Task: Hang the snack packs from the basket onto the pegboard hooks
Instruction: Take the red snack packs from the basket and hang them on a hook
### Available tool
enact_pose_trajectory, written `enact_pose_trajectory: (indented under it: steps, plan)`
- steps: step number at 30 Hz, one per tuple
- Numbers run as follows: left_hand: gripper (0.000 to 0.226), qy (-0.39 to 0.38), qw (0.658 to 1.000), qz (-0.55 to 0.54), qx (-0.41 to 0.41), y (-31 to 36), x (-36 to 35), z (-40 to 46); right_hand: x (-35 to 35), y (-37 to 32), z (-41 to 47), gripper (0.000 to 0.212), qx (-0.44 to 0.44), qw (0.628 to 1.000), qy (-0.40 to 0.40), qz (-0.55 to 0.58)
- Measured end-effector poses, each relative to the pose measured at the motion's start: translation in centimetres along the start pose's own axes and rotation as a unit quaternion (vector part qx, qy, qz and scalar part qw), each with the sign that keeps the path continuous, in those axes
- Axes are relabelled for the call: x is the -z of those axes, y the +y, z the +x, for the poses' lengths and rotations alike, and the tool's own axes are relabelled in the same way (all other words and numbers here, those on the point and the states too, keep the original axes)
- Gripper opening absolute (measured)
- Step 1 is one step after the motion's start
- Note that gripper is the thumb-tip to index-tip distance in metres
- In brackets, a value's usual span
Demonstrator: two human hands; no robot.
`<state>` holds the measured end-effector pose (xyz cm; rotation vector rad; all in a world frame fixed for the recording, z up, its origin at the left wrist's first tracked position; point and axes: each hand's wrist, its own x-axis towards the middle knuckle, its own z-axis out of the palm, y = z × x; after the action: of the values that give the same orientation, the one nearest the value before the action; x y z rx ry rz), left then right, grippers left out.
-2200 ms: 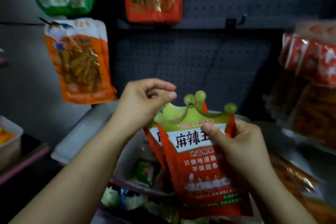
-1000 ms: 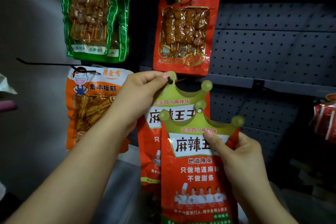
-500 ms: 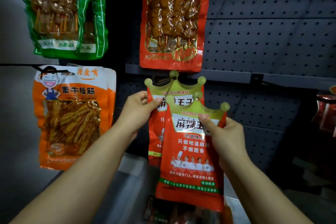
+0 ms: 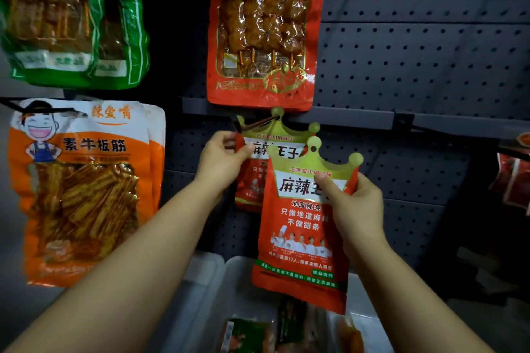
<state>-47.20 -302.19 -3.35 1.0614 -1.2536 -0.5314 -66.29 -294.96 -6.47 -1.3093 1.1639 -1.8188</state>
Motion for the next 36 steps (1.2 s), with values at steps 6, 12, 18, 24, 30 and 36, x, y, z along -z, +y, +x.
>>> enact_pose_trajectory:
  steps: [6,12,18,24,30,36]
  plan:
    - [0.012,-0.016,0.983,-0.073,-0.165,3.4,2.6,-6.1,0.1,-2.7,-3.6,0.006,0.095,0.991,-0.092,0.004]
    - [0.009,-0.090,0.969,-0.030,-0.229,6.6,5.2,-11.1,-0.7,-3.9,-7.0,0.012,0.162,0.973,-0.166,-0.018]
    - [0.005,-0.053,0.961,-0.049,-0.268,8.4,7.5,-13.2,-0.8,-5.6,-9.3,0.015,0.174,0.962,-0.208,0.022]
    - [0.013,0.016,0.952,-0.037,-0.303,10.6,7.9,-13.4,-0.6,-7.3,-10.2,0.025,0.177,0.958,-0.218,0.051]
    - [0.012,0.000,0.959,-0.004,-0.284,12.2,7.5,-12.7,-0.6,-8.1,-10.0,0.022,0.166,0.958,-0.219,0.086]
    - [0.022,-0.059,0.977,-0.065,-0.193,12.9,7.3,-12.1,-0.7,-7.8,-9.4,0.020,0.153,0.961,-0.210,0.090]
